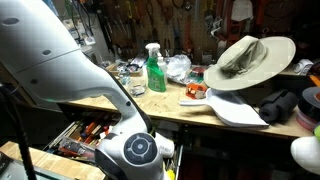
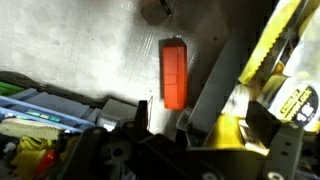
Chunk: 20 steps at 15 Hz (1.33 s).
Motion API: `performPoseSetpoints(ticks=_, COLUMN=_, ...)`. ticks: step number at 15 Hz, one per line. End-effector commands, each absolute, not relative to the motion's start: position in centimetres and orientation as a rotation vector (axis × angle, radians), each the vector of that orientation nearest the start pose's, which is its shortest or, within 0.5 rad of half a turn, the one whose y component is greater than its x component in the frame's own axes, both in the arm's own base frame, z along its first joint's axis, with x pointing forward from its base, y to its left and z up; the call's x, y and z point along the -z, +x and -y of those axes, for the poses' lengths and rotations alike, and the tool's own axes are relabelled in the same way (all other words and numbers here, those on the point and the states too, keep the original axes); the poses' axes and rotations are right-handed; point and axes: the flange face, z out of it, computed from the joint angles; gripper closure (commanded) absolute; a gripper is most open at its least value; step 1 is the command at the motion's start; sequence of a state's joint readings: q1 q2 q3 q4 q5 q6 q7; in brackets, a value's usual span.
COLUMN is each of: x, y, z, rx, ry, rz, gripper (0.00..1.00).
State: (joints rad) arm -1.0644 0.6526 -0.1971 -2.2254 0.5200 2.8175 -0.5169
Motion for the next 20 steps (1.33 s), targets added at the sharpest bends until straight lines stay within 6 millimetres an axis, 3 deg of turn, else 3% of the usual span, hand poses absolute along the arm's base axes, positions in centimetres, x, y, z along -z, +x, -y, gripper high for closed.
performPoseSetpoints(ticks=1, x=-14.1, y=10.9, z=49.5, rx=0.182, ry=-2.619, rz=-1.657, gripper=0.0)
performPoseSetpoints(ticks=5, x=-20.5, y=11.3, z=48.5, rx=0.327, ry=-2.722, rz=-1.367, gripper=0.0)
performPoseSetpoints(ticks=8, x=-24.5, y=12.7, z=46.3, rx=0.374, ry=-2.803, rz=-1.116, gripper=0.0)
performPoseSetpoints(ticks=11, x=-27.5, y=14.2, z=42.7, rx=0.419, ry=-2.846, rz=-0.856, gripper=0.0)
performPoseSetpoints(ticks=15, x=-30.5, y=16.0, z=36.4, rx=0.502, ry=-2.838, rz=-0.521, gripper=0.0)
performPoseSetpoints(ticks=20, x=-33.5, y=17.4, z=29.6, rx=0.623, ry=-2.804, rz=-0.36, gripper=0.0)
